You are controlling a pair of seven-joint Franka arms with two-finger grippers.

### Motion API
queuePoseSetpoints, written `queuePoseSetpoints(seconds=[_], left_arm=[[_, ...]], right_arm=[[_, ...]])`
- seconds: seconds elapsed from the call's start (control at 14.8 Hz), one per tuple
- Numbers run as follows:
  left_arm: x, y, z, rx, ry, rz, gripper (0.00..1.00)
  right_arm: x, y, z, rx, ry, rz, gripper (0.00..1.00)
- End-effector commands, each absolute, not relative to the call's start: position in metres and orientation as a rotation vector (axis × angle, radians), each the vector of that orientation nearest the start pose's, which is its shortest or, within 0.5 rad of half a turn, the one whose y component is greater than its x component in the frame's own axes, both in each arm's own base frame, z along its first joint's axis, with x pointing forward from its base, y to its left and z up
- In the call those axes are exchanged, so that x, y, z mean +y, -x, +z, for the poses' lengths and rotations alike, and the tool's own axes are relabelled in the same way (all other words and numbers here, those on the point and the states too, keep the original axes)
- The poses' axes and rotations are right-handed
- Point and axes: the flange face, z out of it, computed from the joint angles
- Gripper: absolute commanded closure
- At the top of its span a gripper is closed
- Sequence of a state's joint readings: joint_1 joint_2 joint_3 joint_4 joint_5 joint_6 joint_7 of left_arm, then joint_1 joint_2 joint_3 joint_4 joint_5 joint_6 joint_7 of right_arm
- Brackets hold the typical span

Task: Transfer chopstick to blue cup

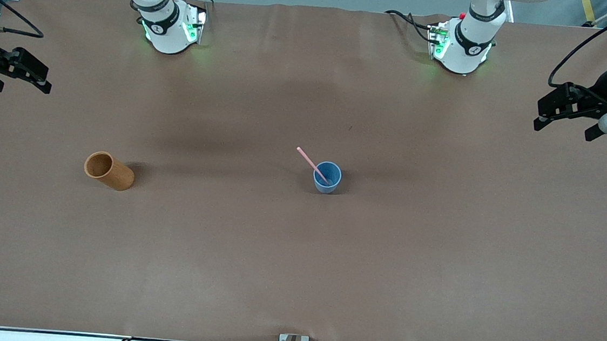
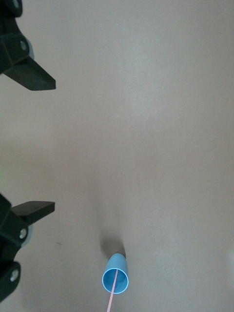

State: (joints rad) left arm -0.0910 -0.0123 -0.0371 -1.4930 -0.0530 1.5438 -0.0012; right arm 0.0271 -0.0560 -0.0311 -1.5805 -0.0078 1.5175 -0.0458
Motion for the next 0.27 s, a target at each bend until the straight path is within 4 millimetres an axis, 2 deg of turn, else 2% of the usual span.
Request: queuePoseSetpoints(seconds=[0.0,0.2], left_arm=[[-0.0763,-0.5439,0.6711,0.234,3.195,-0.085,0.0],[-0.0763,-0.5434,0.6719,0.234,3.195,-0.088,0.0]], right_arm=[[-0.0073,-0.5295,0.6462,-0.075,3.127,-0.008,0.06],[-0.0071,-0.53,0.6459,-0.056,3.126,-0.013,0.06]])
